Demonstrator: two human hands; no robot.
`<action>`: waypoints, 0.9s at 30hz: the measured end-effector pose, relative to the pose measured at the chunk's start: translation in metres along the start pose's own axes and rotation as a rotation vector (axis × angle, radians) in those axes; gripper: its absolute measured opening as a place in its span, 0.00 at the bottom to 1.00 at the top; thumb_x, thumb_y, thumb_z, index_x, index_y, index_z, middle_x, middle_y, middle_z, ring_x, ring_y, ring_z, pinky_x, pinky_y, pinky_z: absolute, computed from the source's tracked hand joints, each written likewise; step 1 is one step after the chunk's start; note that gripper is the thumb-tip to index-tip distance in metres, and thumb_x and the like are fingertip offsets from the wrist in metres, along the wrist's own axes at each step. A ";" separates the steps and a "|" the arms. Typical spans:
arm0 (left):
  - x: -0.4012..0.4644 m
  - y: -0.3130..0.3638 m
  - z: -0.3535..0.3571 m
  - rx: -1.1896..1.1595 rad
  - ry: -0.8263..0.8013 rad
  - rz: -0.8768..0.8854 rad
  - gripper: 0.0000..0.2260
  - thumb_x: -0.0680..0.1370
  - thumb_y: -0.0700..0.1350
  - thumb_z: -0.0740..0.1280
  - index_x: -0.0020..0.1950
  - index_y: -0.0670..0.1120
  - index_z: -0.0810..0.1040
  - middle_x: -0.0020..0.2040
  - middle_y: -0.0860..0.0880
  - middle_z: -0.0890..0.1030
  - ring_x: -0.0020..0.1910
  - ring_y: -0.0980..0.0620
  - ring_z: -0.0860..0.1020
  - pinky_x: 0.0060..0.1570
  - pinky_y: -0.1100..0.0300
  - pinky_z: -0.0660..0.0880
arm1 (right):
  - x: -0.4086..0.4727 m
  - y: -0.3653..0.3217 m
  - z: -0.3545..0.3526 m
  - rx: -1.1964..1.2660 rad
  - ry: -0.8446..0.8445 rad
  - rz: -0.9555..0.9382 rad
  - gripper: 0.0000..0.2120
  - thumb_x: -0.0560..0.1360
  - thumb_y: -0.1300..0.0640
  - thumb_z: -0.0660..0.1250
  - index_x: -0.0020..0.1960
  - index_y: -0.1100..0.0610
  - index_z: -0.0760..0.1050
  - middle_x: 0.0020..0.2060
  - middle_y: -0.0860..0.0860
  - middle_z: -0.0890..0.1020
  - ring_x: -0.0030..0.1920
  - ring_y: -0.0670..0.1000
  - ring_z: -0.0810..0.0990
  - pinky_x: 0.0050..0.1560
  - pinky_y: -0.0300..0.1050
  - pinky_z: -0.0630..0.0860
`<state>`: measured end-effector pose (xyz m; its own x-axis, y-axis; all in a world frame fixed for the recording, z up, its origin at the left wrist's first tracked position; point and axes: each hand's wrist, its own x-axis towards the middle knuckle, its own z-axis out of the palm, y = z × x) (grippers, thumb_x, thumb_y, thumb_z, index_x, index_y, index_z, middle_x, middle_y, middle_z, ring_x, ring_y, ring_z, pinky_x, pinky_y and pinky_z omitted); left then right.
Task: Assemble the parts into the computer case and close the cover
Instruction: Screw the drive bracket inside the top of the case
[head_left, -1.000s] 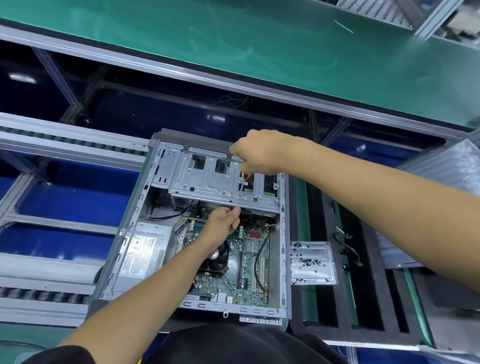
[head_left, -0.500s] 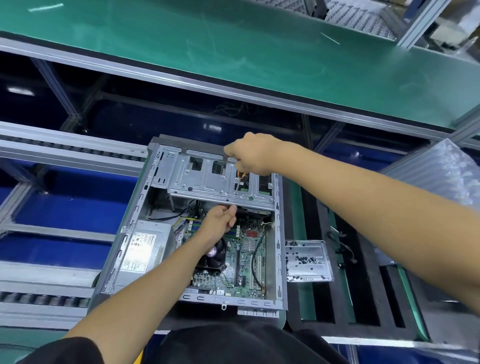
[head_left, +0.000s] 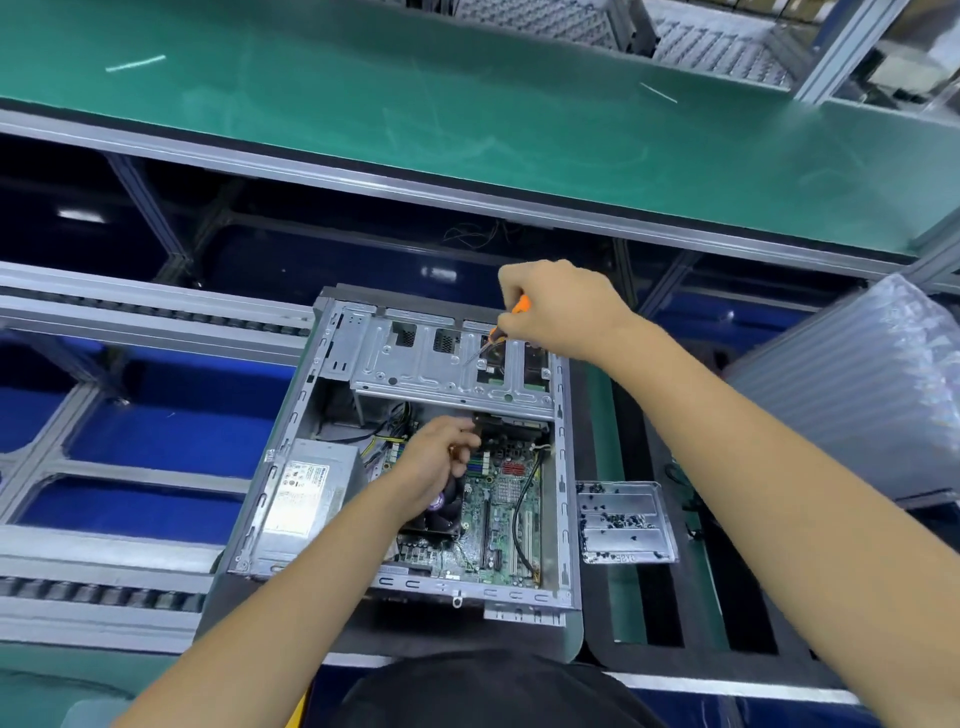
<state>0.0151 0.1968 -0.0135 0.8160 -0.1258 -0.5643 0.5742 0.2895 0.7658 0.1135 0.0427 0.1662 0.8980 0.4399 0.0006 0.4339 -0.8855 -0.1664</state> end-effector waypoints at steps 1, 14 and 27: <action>-0.004 0.002 -0.002 -0.093 0.002 -0.002 0.14 0.81 0.29 0.59 0.66 0.33 0.72 0.44 0.43 0.78 0.34 0.54 0.71 0.31 0.62 0.66 | -0.007 0.004 0.004 0.167 0.022 0.065 0.08 0.74 0.51 0.69 0.40 0.51 0.71 0.31 0.47 0.79 0.33 0.52 0.78 0.30 0.44 0.71; -0.021 0.010 -0.007 -0.214 -0.059 0.235 0.04 0.83 0.34 0.60 0.51 0.41 0.69 0.44 0.41 0.85 0.33 0.55 0.78 0.30 0.66 0.73 | -0.061 0.014 0.094 1.325 0.486 0.495 0.05 0.73 0.64 0.65 0.39 0.63 0.72 0.22 0.51 0.68 0.22 0.52 0.66 0.28 0.41 0.66; -0.018 0.015 0.003 -0.189 -0.036 0.320 0.05 0.77 0.41 0.68 0.45 0.41 0.74 0.44 0.43 0.86 0.36 0.55 0.81 0.36 0.66 0.76 | -0.080 0.017 0.093 1.419 0.554 0.533 0.06 0.69 0.63 0.64 0.37 0.63 0.67 0.23 0.53 0.63 0.24 0.52 0.60 0.25 0.43 0.60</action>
<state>0.0093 0.2004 0.0095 0.9560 -0.0330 -0.2916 0.2698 0.4892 0.8294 0.0427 0.0064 0.0716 0.9681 -0.2413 -0.0675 -0.0515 0.0719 -0.9961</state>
